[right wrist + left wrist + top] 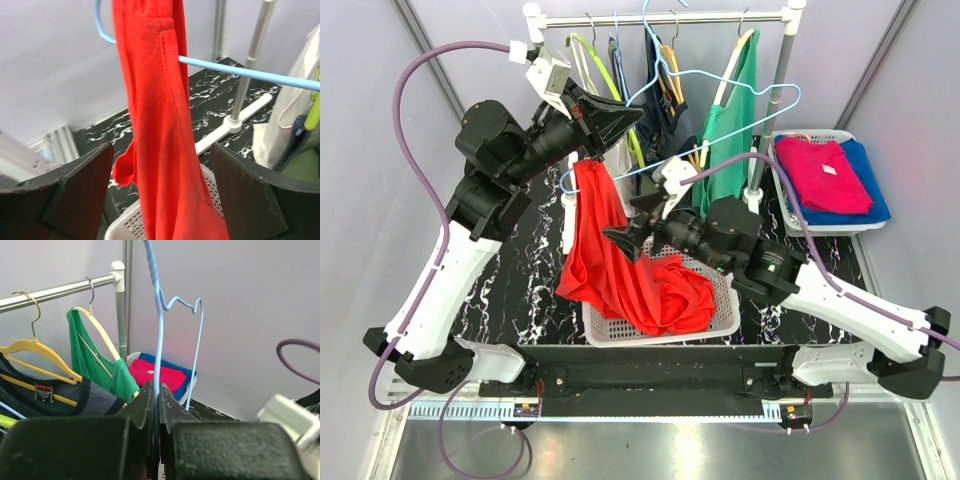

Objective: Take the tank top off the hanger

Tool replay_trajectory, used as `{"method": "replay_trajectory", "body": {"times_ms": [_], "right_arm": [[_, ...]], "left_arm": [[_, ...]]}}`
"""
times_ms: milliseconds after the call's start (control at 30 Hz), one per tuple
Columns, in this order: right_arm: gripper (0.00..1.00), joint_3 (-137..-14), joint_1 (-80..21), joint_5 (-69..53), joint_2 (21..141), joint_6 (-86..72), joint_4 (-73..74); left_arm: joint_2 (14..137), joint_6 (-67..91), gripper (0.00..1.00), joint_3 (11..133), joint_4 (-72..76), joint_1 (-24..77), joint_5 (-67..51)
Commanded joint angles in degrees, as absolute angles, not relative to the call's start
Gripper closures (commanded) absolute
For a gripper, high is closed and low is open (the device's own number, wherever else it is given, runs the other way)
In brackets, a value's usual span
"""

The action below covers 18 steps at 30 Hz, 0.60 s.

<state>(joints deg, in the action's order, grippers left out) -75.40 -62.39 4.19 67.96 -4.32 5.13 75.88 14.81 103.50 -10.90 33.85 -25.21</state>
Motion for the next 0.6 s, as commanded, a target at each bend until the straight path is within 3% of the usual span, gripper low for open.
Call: {"method": "replay_trajectory", "body": {"times_ms": [0, 300, 400, 567], "right_arm": [[0.13, -76.4, -65.4, 12.1, 71.2, -0.3, -2.7], [0.21, -78.7, -71.3, 21.8, 76.5, 5.4, -8.5], [0.31, -79.6, -71.4, 22.1, 77.7, 5.4, -9.1], [0.56, -83.0, -72.4, 21.0, 80.4, 5.4, -9.7]], "left_arm": [[74.4, 14.8, 1.00, 105.5, -7.3, 34.5, -24.3], [72.4, 15.6, 1.00, 103.4, -7.5, 34.6, -24.8], [71.9, 16.1, 1.00, 103.1, -7.4, 34.6, -25.0], [71.2, 16.3, 1.00, 102.7, -7.5, 34.6, -25.3]]}}
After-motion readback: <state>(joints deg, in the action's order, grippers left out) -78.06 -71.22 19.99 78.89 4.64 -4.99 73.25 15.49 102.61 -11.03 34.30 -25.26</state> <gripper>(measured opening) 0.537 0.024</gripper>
